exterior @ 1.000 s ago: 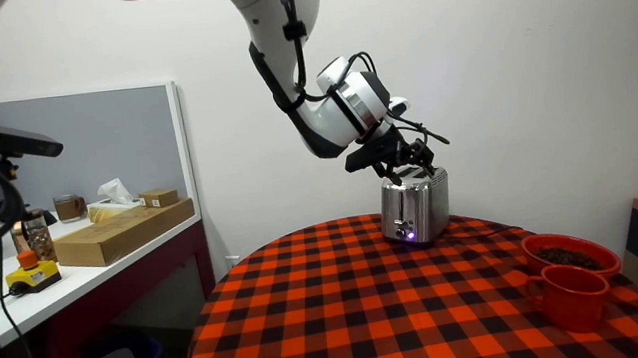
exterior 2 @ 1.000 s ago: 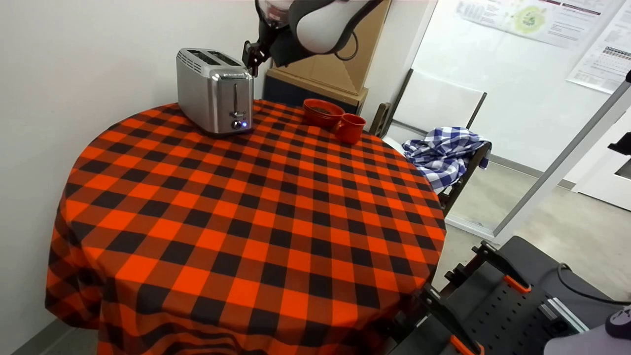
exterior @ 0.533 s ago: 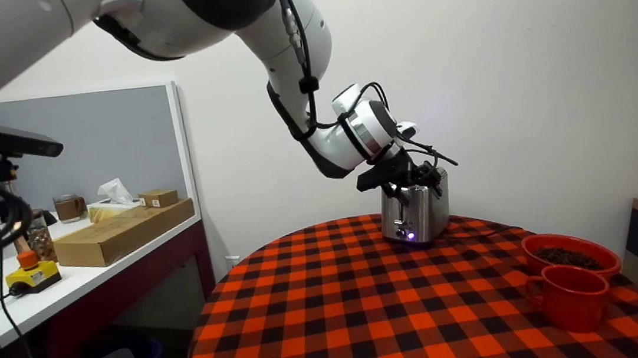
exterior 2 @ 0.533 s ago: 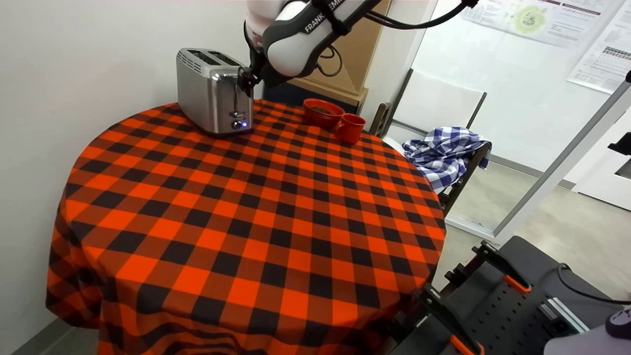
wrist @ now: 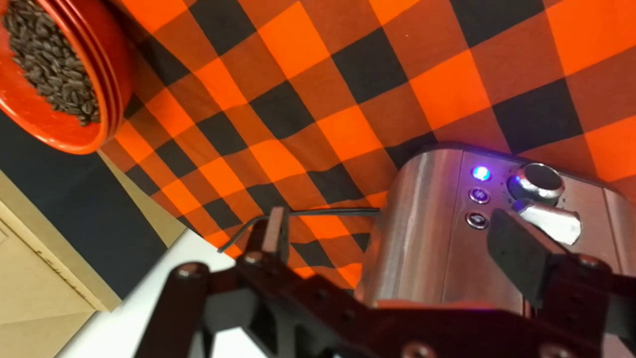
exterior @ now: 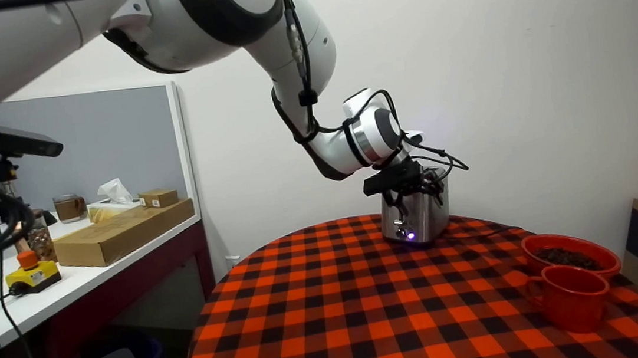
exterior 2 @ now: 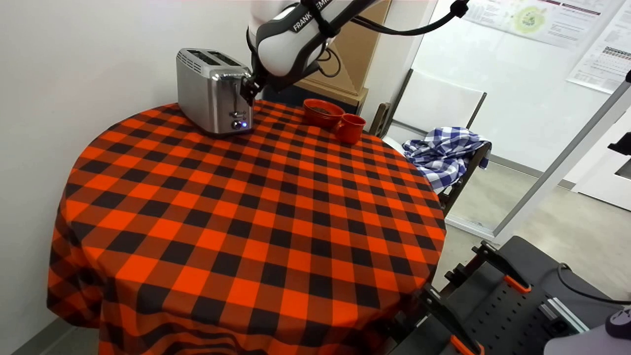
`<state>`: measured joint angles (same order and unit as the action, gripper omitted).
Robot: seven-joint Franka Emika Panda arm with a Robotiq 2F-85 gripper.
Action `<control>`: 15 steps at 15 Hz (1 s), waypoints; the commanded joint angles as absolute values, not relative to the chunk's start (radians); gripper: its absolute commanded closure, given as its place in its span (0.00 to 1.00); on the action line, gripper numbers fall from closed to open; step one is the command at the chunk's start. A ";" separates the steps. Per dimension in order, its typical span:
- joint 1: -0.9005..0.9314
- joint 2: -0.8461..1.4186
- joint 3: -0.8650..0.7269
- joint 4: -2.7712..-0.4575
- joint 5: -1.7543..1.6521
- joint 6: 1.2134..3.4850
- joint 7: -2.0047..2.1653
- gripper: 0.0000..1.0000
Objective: Move and turn the toaster off
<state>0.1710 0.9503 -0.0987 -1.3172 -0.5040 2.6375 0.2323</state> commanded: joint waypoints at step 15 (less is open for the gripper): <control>0.228 1.103 -0.185 -1.209 -0.442 2.647 0.143 0.00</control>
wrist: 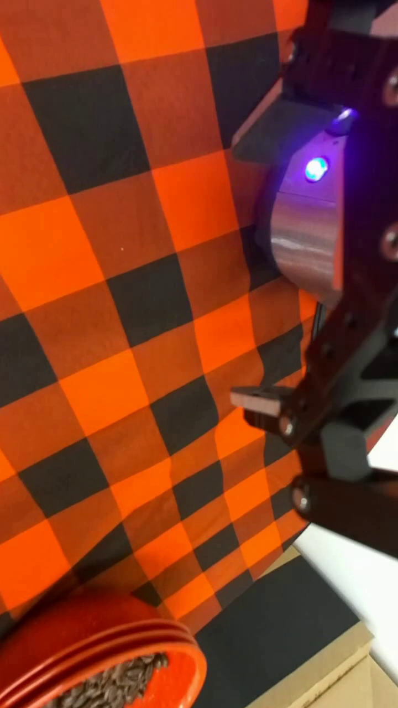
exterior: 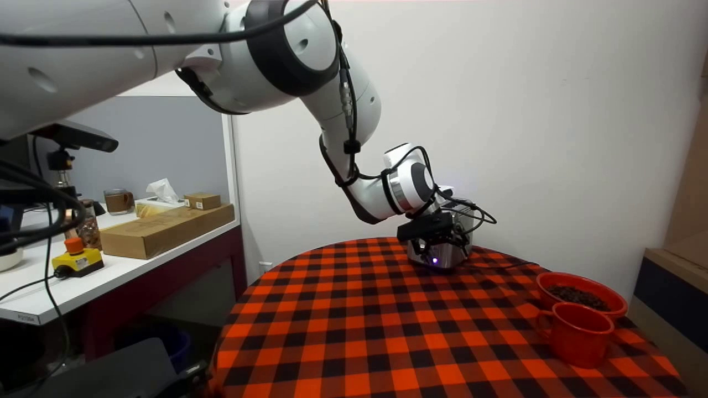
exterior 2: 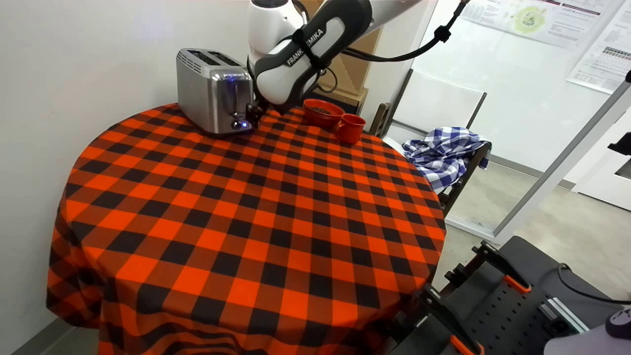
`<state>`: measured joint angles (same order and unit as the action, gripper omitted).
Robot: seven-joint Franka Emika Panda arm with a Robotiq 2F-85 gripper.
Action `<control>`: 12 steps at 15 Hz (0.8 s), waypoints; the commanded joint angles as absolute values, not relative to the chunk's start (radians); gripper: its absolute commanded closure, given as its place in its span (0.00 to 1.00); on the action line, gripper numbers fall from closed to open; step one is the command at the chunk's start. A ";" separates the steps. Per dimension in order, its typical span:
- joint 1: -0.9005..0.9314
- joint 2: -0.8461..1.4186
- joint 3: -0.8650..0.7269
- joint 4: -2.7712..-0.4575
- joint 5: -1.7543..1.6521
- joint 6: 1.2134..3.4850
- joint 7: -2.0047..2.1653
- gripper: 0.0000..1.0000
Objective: Move and turn the toaster off
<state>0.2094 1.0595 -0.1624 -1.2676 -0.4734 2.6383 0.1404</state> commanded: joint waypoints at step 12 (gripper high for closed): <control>0.260 1.189 -0.248 -1.129 -0.445 2.725 0.207 0.00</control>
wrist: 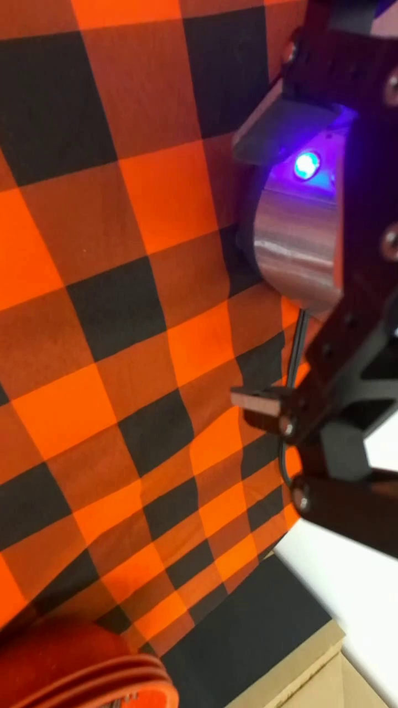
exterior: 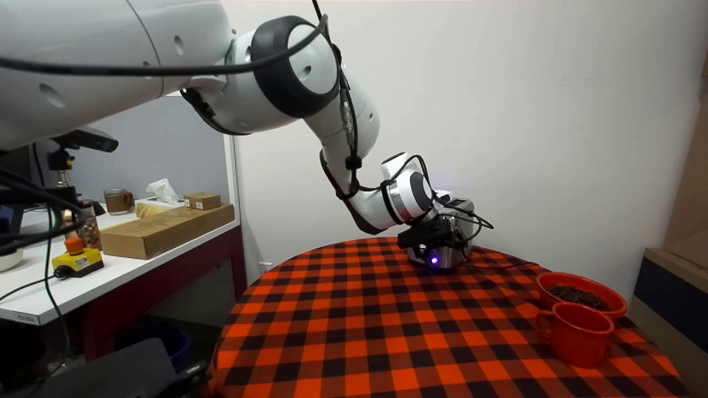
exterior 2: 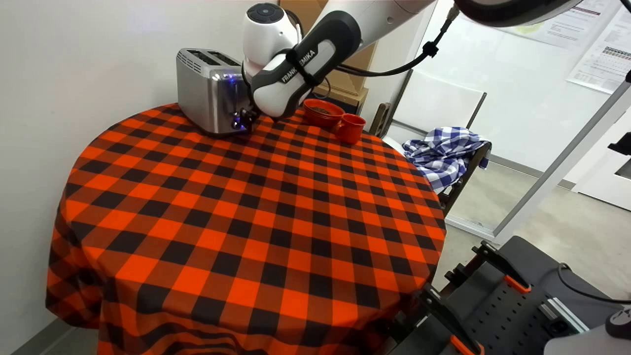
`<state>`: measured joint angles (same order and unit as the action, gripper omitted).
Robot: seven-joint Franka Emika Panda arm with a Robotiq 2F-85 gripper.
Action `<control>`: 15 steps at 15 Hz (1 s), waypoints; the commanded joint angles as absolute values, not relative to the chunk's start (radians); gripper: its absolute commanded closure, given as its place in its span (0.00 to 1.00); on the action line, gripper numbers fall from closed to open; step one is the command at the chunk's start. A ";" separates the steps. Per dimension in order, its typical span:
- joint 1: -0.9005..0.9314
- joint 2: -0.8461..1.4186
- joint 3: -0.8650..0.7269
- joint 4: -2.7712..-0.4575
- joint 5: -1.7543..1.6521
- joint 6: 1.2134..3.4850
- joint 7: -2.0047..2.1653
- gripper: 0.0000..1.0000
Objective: Move and turn the toaster off
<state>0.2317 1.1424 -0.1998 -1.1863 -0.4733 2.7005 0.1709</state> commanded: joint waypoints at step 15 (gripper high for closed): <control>0.293 1.222 -0.316 -1.090 -0.427 2.778 0.323 0.00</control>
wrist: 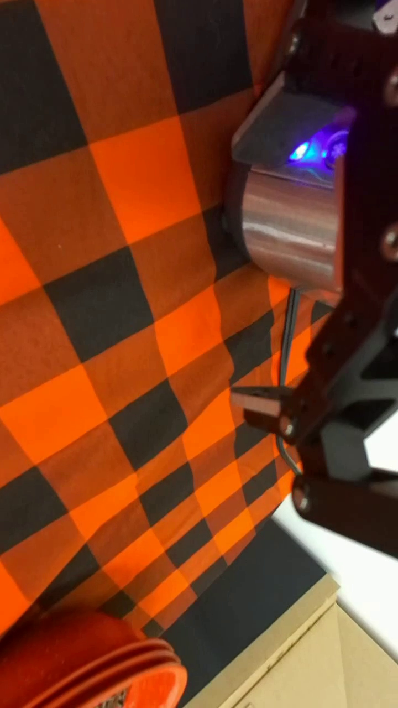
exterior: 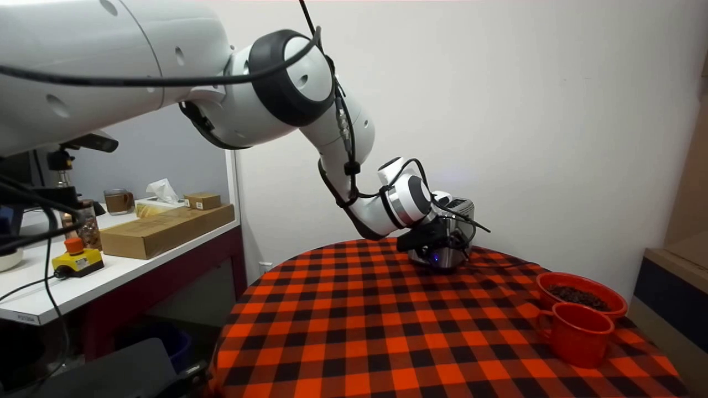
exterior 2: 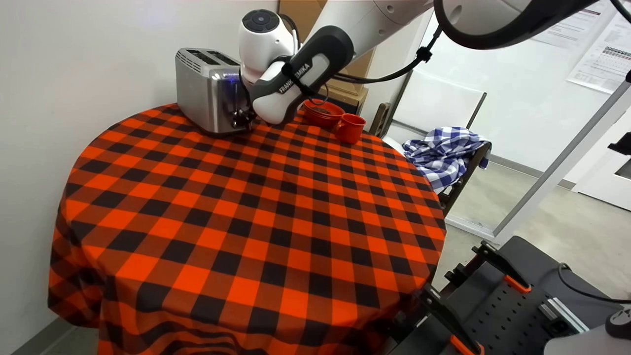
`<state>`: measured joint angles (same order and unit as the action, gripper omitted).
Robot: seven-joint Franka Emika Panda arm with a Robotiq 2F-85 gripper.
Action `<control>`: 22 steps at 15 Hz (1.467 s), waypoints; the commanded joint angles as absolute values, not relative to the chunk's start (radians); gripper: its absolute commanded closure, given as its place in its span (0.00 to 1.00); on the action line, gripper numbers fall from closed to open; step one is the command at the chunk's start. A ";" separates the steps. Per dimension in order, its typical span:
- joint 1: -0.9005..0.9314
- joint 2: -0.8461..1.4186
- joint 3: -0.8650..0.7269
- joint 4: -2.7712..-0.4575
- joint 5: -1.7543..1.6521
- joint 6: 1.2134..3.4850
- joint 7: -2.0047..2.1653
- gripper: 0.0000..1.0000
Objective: Move and turn the toaster off
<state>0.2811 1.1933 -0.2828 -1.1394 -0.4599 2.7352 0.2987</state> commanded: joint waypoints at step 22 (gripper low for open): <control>0.177 0.813 -0.015 -1.226 -0.126 2.090 0.166 0.00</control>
<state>0.1674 0.9022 -0.0158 -1.1313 -0.1517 2.0841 0.0862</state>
